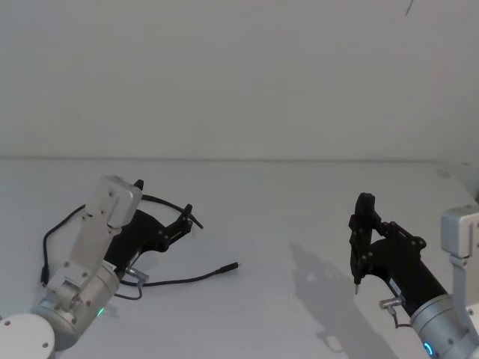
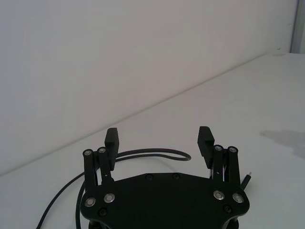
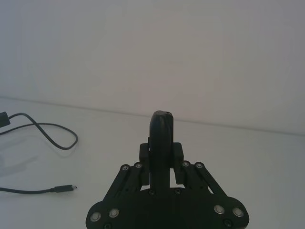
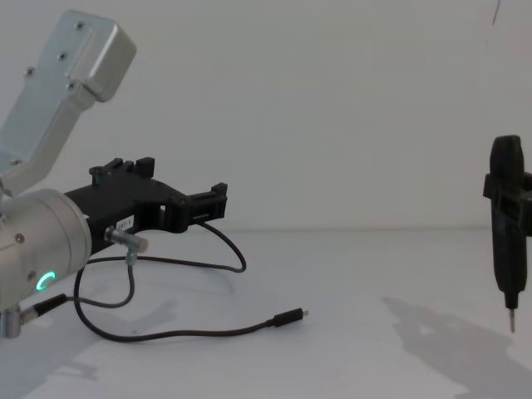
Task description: Pick up the data cable with the one hand.
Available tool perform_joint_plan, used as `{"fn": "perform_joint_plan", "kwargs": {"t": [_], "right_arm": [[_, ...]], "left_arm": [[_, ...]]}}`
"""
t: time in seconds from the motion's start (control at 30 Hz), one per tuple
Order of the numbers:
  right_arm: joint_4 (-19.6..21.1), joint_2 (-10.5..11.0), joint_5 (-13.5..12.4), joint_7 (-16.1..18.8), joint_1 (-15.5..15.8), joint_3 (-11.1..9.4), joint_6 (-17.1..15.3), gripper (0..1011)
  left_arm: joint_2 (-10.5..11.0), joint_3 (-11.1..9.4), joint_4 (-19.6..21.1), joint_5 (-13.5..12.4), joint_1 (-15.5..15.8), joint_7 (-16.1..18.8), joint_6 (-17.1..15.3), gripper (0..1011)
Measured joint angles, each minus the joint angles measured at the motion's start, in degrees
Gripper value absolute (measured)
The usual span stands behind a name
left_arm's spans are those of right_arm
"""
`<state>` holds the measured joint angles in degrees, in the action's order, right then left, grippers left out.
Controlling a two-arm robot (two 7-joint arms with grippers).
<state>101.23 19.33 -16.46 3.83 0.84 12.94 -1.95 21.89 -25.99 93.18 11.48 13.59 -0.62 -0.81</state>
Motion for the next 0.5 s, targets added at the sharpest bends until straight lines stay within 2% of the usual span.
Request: {"fn": "perform_joint_plan", "kwargs": {"t": [0.5], "right_arm": [[0.0,0.0,0.0,0.0,0.0,0.0,0.0,279]], "left_arm": [[0.0,0.0,0.0,0.0,0.0,0.0,0.0,1001]]}}
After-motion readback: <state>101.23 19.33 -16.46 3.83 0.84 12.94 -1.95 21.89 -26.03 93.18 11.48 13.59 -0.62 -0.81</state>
